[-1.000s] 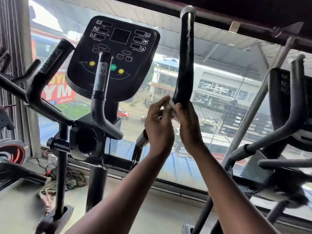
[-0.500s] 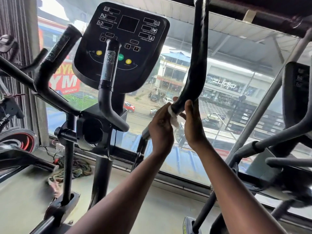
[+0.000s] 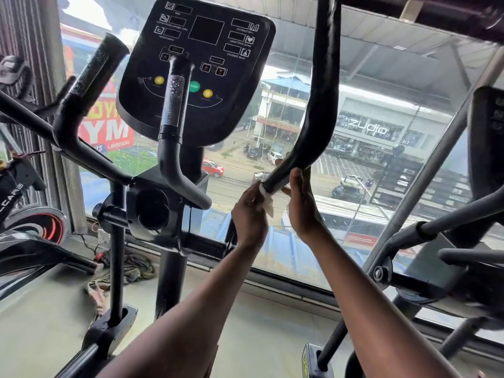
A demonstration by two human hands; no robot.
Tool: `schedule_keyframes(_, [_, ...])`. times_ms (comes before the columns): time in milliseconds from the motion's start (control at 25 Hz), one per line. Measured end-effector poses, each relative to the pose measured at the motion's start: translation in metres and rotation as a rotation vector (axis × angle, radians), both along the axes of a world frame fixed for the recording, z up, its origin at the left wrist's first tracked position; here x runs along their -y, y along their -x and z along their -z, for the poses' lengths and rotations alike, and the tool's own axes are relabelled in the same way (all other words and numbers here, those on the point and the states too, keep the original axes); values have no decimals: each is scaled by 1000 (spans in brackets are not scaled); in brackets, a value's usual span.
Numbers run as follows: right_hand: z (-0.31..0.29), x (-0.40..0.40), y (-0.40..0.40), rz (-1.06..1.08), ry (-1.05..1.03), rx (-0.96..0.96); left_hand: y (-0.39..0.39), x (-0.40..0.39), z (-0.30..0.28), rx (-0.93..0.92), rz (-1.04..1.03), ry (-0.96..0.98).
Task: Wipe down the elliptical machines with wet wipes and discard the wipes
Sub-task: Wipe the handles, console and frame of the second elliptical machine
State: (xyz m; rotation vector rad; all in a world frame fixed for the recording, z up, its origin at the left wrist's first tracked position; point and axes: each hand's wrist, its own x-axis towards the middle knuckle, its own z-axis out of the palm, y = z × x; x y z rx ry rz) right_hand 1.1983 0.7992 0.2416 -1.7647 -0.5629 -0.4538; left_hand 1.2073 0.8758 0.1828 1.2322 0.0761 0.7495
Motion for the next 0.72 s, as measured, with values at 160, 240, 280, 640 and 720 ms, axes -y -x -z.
schedule_keyframes(160, [6,0,-9,-80,-30,2,9,19,-2,119,-108,-95])
schedule_keyframes(240, [8,0,-11,-26,-22,53,-4,15,4,65,-78,-45])
schedule_keyframes(280, [8,-1,-11,-9,-16,63,-10,10,5,12,-33,19])
schedule_keyframes(640, [18,-2,-27,-17,-32,120,-21,6,12,-79,-96,-115])
schedule_keyframes(720, [19,-2,-28,-23,-20,123,-29,-2,19,-160,-63,-82])
